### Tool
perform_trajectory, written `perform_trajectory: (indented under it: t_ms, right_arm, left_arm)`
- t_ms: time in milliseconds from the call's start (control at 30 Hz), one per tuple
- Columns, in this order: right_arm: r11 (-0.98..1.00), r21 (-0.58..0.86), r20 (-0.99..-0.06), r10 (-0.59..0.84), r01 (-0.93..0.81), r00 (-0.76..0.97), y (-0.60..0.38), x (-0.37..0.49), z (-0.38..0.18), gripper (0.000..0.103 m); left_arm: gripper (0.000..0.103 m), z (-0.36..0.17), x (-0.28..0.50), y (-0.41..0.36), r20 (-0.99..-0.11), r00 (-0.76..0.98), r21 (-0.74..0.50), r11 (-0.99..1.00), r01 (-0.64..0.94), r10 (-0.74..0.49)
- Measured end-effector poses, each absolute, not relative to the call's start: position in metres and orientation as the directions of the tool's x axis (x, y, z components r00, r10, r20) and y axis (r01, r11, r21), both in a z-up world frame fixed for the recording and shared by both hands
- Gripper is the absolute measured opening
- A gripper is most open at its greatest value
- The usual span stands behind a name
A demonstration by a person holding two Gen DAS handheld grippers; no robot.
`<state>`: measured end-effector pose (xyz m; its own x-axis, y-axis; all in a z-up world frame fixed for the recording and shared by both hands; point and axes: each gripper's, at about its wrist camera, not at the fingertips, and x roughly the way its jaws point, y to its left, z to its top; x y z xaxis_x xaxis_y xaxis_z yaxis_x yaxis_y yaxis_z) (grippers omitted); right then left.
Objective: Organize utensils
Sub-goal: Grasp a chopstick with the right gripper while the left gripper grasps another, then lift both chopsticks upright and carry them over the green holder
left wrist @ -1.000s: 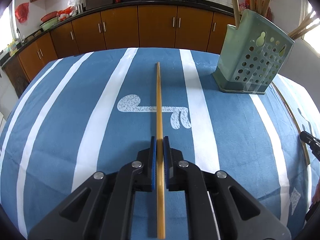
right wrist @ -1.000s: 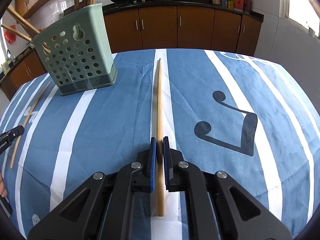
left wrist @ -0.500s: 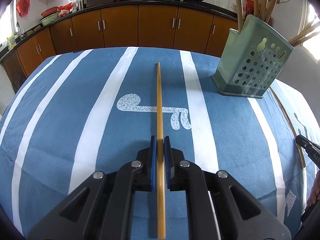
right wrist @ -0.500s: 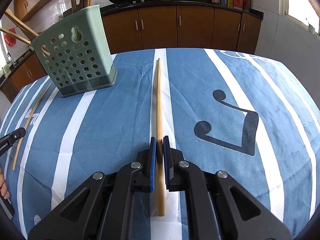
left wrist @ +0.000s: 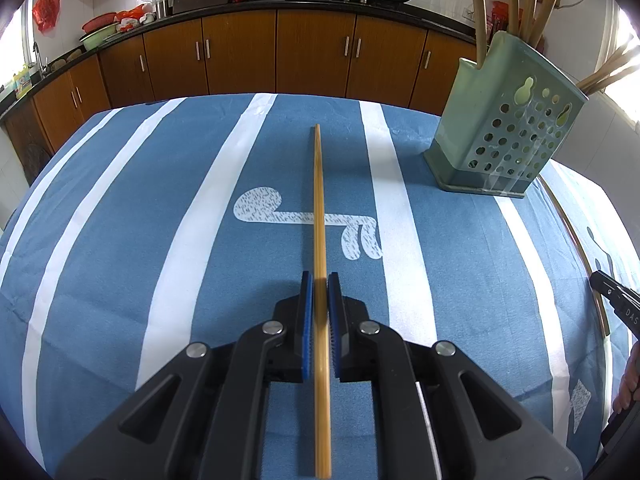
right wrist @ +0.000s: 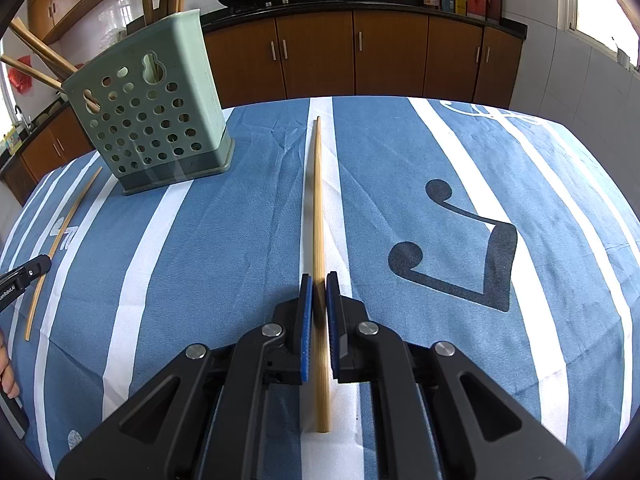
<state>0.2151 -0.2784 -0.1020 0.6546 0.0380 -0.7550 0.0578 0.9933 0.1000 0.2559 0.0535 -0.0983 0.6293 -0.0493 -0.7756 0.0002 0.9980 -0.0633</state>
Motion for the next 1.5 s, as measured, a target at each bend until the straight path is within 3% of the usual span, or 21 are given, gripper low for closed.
perform_trajectory:
  t_ms: [967, 1500]
  right_arm:
    - [0.995, 0.088, -0.758, 0.044, 0.035, 0.651, -0.277, 0.198, -0.099, 0.007]
    - [0.987, 0.157, -0.576, 0.057, 0.041, 0.815, -0.303, 0.174, -0.015, 0.007]
  left_arm:
    - [0.008, -0.098, 0.216, 0.044, -0.788, 0.614, -0.024, 0.999, 0.040, -0.044]
    - [0.008, -0.009, 0.202, 0.053, -0.636, 0.766, -0.104, 0.994, 0.041, -0.098]
